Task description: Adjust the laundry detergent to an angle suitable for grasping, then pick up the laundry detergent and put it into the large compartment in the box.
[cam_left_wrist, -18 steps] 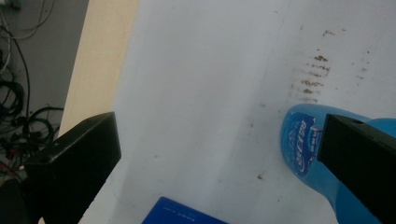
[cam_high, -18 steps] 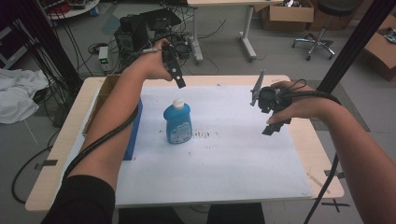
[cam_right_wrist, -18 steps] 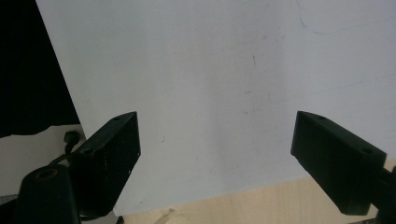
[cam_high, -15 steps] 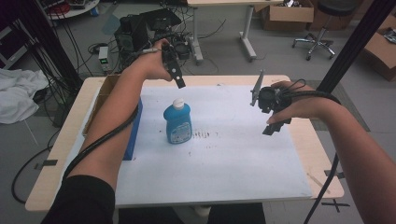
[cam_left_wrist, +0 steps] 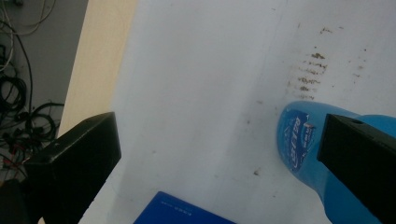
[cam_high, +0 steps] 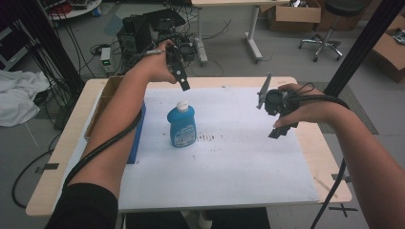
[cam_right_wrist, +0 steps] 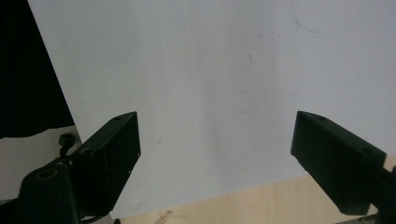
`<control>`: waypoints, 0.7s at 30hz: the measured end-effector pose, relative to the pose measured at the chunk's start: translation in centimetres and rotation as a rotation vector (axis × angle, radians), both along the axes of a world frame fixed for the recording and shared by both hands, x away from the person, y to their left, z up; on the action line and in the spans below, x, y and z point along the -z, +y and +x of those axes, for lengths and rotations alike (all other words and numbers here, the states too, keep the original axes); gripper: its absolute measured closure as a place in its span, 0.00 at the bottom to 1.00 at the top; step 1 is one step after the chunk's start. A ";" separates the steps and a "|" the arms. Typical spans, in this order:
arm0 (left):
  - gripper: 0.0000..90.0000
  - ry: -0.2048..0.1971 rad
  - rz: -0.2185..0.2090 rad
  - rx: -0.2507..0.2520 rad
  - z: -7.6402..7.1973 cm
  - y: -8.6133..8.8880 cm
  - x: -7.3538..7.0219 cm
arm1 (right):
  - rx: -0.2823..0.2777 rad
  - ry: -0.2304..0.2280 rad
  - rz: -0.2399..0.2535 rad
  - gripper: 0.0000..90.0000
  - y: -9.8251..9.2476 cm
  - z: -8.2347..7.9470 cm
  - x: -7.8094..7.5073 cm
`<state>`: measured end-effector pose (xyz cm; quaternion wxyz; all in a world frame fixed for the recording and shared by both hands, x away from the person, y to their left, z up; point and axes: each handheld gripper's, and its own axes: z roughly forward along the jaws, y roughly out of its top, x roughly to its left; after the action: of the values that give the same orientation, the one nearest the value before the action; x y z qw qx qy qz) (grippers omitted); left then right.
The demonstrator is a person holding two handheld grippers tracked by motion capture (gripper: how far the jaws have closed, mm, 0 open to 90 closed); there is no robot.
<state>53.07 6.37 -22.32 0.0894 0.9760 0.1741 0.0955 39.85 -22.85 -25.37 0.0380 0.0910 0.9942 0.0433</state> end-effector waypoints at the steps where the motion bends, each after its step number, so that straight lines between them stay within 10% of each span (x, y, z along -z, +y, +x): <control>1: 0.00 -0.001 -0.002 0.006 0.1 -0.1 -0.1 | 0.001 0.000 -0.005 0.18 0.1 0.0 0.0; 21: 0.00 -0.008 -0.015 0.013 1.0 0.2 -0.7 | 0.004 -0.001 -0.003 0.18 0.3 0.3 -0.3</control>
<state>54.08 6.55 -21.62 0.0983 0.9760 0.1679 0.0976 40.19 -22.51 -25.10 0.0387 0.0928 0.9940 0.0419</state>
